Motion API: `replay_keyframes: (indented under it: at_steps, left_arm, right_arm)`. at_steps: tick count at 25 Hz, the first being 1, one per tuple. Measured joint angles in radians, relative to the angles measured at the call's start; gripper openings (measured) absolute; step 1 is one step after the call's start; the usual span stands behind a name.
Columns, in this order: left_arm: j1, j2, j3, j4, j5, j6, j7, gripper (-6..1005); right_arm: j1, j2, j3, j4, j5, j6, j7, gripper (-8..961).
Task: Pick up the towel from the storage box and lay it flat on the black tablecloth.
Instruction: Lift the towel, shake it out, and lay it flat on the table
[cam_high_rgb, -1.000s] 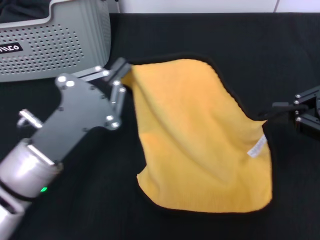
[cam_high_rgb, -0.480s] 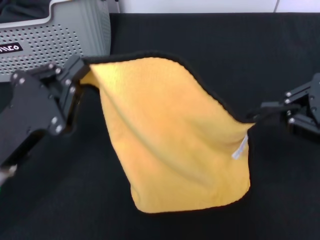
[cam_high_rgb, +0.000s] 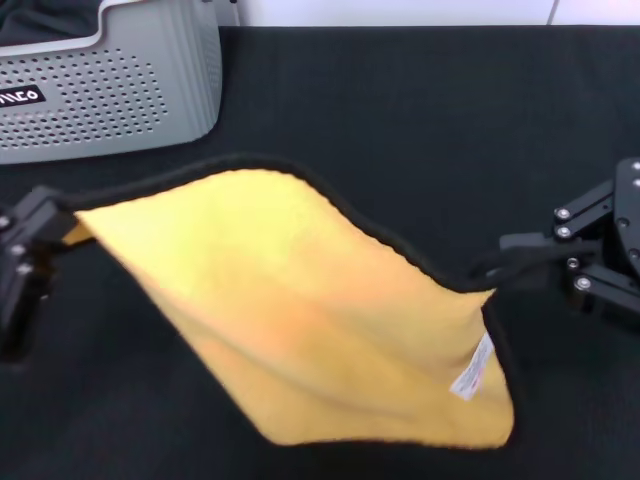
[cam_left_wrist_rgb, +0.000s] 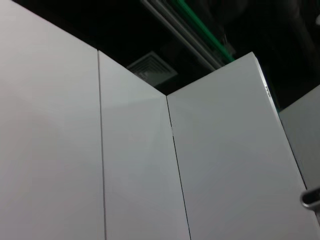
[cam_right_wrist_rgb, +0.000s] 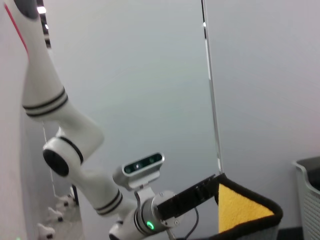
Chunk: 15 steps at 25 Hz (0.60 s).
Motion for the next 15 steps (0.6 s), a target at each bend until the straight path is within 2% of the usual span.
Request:
replay_keyframes:
  at_steps: [4, 7, 9, 12, 15]
  left_arm:
    - [0.049, 0.023, -0.04, 0.073, 0.009, 0.002, -0.041, 23]
    - [0.081, 0.026, -0.103, 0.105, 0.027, 0.002, -0.079, 23]
    - [0.079, 0.019, -0.15, 0.096, 0.035, 0.0, -0.113, 24]
    - [-0.004, -0.009, -0.206, -0.009, 0.071, -0.004, -0.147, 24]
    - [-0.16, -0.053, -0.217, -0.213, 0.088, -0.013, -0.14, 24]
  right_arm:
    - [-0.021, -0.002, -0.004, 0.01, 0.054, -0.011, 0.009, 93]
    - [-0.019, -0.005, 0.016, 0.04, 0.056, -0.022, 0.003, 94]
    - [-0.009, -0.007, 0.042, 0.082, 0.023, 0.008, 0.0, 94]
    - [0.033, -0.008, 0.101, 0.205, -0.063, 0.052, -0.021, 95]
    - [0.095, -0.009, 0.15, 0.338, -0.146, 0.088, -0.06, 96]
